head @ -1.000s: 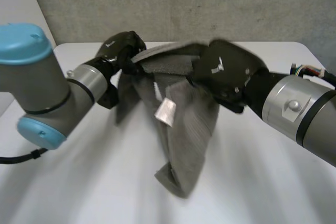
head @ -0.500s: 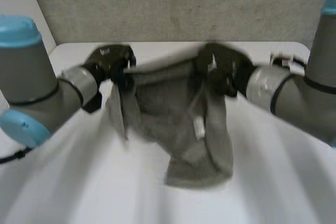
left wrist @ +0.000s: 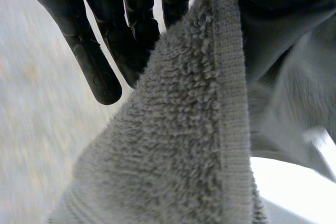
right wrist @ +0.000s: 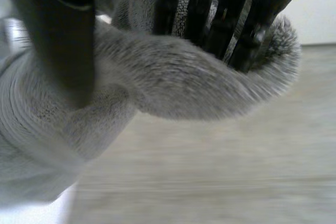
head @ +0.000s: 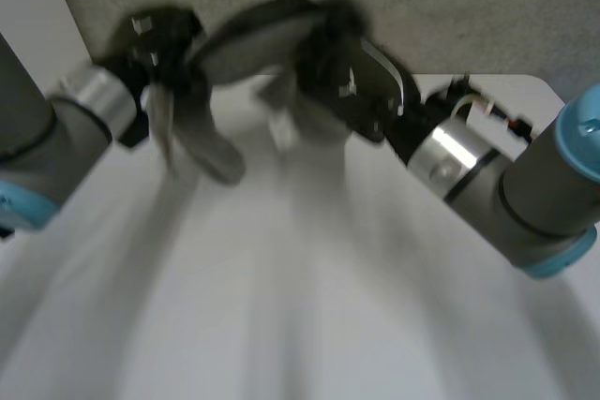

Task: Fold the towel.

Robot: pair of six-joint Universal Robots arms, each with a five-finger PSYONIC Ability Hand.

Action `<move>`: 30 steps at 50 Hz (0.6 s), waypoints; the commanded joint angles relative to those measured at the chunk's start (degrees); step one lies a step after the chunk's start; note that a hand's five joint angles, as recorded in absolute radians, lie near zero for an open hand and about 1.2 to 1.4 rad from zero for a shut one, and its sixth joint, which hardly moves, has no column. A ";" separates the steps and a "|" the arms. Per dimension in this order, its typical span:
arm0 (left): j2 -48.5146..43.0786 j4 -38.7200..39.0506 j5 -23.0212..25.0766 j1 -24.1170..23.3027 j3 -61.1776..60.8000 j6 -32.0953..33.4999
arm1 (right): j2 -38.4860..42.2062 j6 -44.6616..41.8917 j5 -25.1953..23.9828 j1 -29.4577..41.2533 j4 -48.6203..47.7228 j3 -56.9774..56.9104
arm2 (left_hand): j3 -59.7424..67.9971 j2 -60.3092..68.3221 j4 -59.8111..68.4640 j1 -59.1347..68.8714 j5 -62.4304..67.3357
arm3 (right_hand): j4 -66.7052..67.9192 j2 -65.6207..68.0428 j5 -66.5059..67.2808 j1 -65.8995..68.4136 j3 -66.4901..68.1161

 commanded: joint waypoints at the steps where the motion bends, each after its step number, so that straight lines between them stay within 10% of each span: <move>1: -3.32 -0.66 3.38 0.47 -11.10 6.14 | 1.40 -4.04 -1.37 -2.34 13.93 2.94 | 2.90 3.93 2.22 8.58 7.14 | -25.88 -22.89 -22.31 -24.01 -24.96; 13: -2.44 -0.66 3.38 0.29 -15.32 12.91 | -0.89 1.23 -2.43 -2.25 34.24 -0.67 | 2.90 3.93 2.22 8.58 7.14 | -25.88 -22.89 -22.31 -24.01 -24.96; 25: 1.69 -2.06 3.38 2.23 -15.85 12.65 | -0.89 31.54 -0.85 -2.96 46.77 -9.62 | 2.90 3.93 2.22 8.58 7.14 | -25.73 -22.74 -22.15 -23.86 -24.81; 26: 1.69 -2.41 3.38 2.23 -15.93 12.74 | -0.45 32.51 -0.41 -2.96 50.46 -11.11 | 2.90 3.93 2.22 8.58 7.14 | -1.65 1.34 1.92 0.22 -0.73; 30: 1.69 -3.03 3.38 2.14 -16.02 12.74 | 0.52 32.08 0.12 -3.04 56.74 -13.59 | 2.90 3.93 2.22 8.58 7.14 | 20.29 23.28 23.87 22.16 21.21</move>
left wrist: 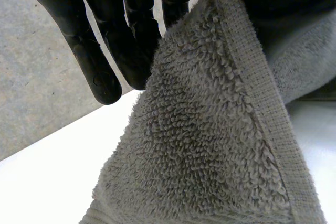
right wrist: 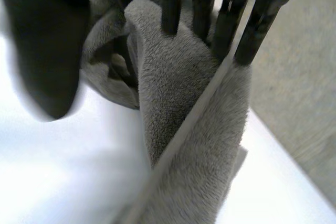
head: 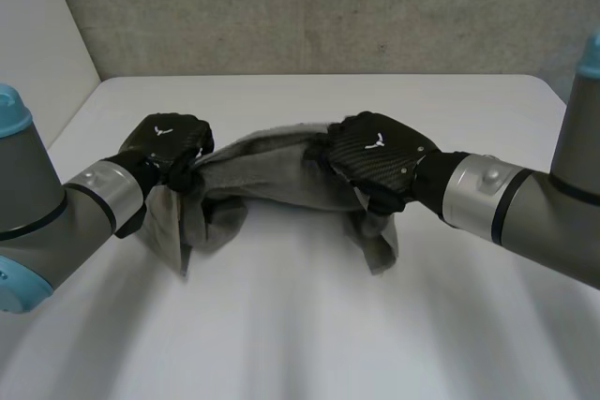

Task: Fold the towel.

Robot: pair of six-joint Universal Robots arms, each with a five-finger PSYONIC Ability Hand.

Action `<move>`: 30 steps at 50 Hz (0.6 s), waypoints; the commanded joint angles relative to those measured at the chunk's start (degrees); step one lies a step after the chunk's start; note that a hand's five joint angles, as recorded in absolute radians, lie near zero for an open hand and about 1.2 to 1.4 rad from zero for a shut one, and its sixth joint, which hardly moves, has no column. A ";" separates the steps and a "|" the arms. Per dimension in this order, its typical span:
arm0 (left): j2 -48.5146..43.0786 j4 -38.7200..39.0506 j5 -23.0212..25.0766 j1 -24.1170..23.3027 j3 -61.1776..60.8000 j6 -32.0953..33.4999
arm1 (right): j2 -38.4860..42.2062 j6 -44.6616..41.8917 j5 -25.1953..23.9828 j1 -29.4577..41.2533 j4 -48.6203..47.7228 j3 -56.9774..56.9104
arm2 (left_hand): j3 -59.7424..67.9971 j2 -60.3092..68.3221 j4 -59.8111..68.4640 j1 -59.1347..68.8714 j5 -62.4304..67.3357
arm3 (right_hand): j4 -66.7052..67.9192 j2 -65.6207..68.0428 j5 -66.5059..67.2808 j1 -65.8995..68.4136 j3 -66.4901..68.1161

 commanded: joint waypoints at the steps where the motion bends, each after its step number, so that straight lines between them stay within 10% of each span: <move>1: 0.28 -1.53 0.04 0.02 -0.42 -0.06 | 2.10 3.50 1.30 -0.21 14.39 -6.04 | 2.75 3.83 2.01 8.58 7.13 | 32.34 31.99 32.16 32.69 32.56; 5: 0.19 -1.71 -0.04 -0.07 -0.42 -0.14 | 3.34 4.38 1.30 -0.74 18.02 -8.34 | 2.75 3.83 2.01 8.58 7.13 | 19.40 19.06 19.22 19.75 19.62; 7: 0.10 -1.71 -0.04 -0.15 -0.42 -0.14 | 3.43 6.91 1.04 -2.66 19.51 -8.87 | 2.75 3.83 2.01 8.58 7.13 | -7.57 -7.91 -7.75 -7.22 -7.35; 16: -0.25 -2.67 -0.04 -0.68 -0.51 -0.23 | 2.81 22.57 2.09 -5.93 11.60 -6.14 | 2.75 3.83 2.01 8.58 7.13 | -8.02 -8.36 -8.20 -7.67 -7.80; 30: -0.34 -3.29 -0.13 -0.24 -0.42 -0.23 | 3.25 26.97 23.10 -4.52 -12.48 11.70 | 2.75 3.83 2.01 8.58 7.13 | -3.98 -4.33 -4.16 -3.63 -3.76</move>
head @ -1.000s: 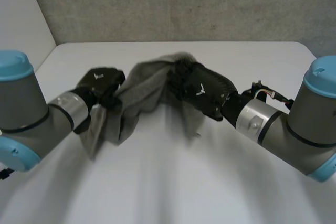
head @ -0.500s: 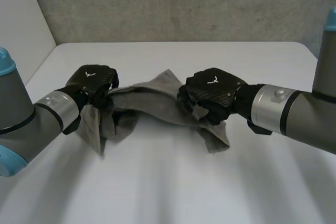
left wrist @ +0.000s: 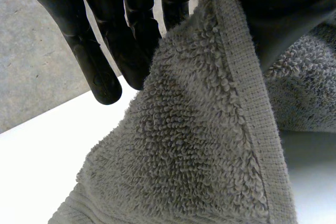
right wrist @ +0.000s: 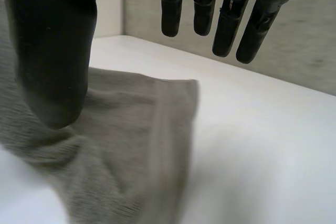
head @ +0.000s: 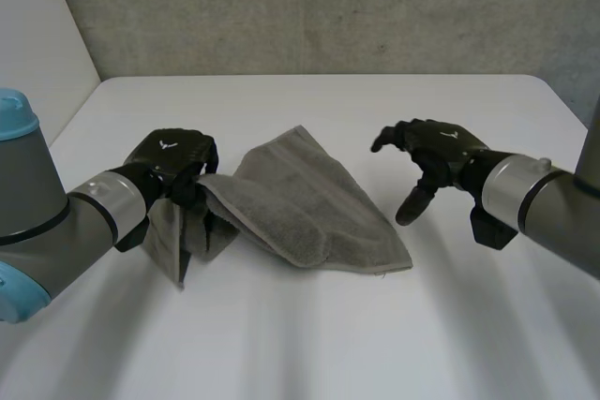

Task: Fold the towel.

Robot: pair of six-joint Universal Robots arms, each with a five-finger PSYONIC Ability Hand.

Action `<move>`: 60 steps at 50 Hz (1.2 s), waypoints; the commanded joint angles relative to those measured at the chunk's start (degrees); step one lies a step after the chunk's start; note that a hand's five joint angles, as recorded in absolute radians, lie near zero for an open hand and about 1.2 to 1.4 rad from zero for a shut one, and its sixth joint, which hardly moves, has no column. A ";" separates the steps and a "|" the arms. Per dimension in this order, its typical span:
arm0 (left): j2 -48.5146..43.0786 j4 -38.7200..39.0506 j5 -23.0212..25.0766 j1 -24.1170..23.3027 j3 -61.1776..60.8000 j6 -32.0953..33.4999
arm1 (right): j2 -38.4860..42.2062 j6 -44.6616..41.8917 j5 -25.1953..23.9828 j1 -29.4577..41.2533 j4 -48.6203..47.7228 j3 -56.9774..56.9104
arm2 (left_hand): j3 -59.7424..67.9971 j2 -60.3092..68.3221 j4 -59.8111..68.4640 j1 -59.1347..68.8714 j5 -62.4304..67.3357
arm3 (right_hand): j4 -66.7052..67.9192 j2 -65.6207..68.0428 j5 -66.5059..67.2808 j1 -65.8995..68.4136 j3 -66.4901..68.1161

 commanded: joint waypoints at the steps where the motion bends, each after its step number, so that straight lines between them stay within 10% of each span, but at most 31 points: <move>1: 0.00 0.00 -0.09 0.43 0.05 0.00 | 4.47 -2.72 9.41 2.16 -9.06 6.86 | 2.75 3.83 2.00 8.58 7.13 | 2.54 1.78 4.14 1.28 2.12; 29: 0.00 0.26 0.18 0.25 -1.53 -2.02 | 17.75 -8.00 9.59 6.47 -15.65 3.35 | 2.75 3.83 2.00 8.58 7.13 | 27.04 26.28 28.64 25.79 26.62; 33: 0.00 0.35 0.18 0.25 -1.97 -2.02 | 16.44 -7.22 9.68 6.30 -16.36 2.38 | 2.75 3.83 2.00 8.58 7.13 | 60.32 59.57 61.93 59.07 59.91; 51: -4.83 3.16 -1.23 0.43 -4.34 -1.05 | 0.44 -7.04 6.86 0.41 -14.25 3.96 | 2.75 3.83 2.00 8.58 7.13 | 60.35 59.60 61.96 59.10 59.94; 56: -6.24 3.42 -4.38 0.43 -4.34 -0.88 | -2.37 -7.56 3.09 -3.80 -11.80 6.33 | -36.01 -34.92 -36.75 -30.17 -31.62 | 60.35 59.60 61.96 59.10 59.94; 60: -6.15 3.34 -5.35 0.43 -4.34 -0.27 | -3.34 -7.74 2.04 -5.38 -11.62 7.12 | -39.11 -38.02 -39.85 -33.27 -34.72 | 60.35 59.60 61.96 59.10 59.94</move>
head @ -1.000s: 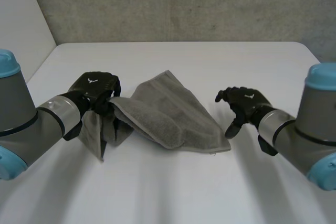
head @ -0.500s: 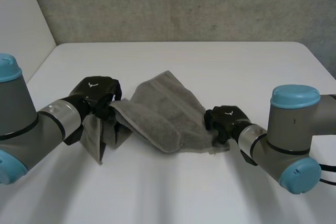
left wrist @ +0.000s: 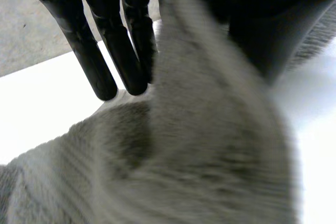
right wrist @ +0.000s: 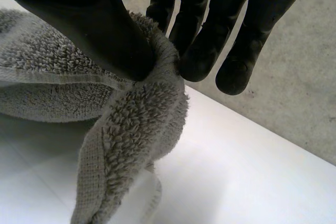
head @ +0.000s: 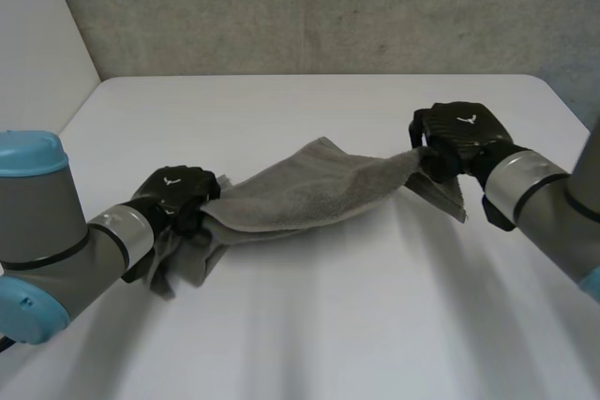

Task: Fold the towel.

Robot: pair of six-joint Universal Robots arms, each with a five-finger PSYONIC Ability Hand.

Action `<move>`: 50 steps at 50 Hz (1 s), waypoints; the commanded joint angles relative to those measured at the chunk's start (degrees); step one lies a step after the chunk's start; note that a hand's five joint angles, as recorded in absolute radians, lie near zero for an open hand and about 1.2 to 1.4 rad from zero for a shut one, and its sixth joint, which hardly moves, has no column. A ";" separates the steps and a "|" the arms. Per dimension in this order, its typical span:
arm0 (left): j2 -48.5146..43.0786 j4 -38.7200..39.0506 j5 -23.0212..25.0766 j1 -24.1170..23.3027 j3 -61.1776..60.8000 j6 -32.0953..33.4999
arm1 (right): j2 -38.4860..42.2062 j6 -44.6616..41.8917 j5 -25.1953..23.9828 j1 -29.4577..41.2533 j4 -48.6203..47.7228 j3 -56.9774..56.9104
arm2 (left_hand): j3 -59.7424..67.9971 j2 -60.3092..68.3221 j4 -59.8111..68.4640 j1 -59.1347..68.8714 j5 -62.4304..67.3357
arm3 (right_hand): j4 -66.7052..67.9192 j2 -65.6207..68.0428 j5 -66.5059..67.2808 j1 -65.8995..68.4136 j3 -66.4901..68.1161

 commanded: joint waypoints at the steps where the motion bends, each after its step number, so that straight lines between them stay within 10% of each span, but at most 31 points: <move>1: -0.25 -0.09 -3.25 0.06 0.05 1.15 | -2.57 -0.50 -3.60 -4.72 1.67 2.40 | -11.33 -10.01 -11.27 -9.57 -9.86 | 3.26 4.28 3.28 4.53 3.08; 25: 10.57 -0.36 -3.16 0.59 -12.17 9.59 | -6.35 -5.33 -3.60 -10.62 2.29 3.80 | -6.80 -5.48 -6.74 -5.04 -5.33 | 3.26 4.28 3.28 4.53 3.08; 37: 9.08 -0.09 -3.08 1.65 -14.63 11.17 | -8.63 -8.67 -5.10 -9.83 3.26 7.58 | 22.80 24.12 22.86 24.56 24.28 | 3.26 4.28 3.28 4.53 3.08; 50: 10.04 -4.12 -2.99 3.49 2.03 10.65 | -1.17 -35.67 -0.98 -4.31 27.94 -10.56 | 31.70 33.01 31.75 33.45 33.17 | 3.26 4.28 3.28 4.53 3.08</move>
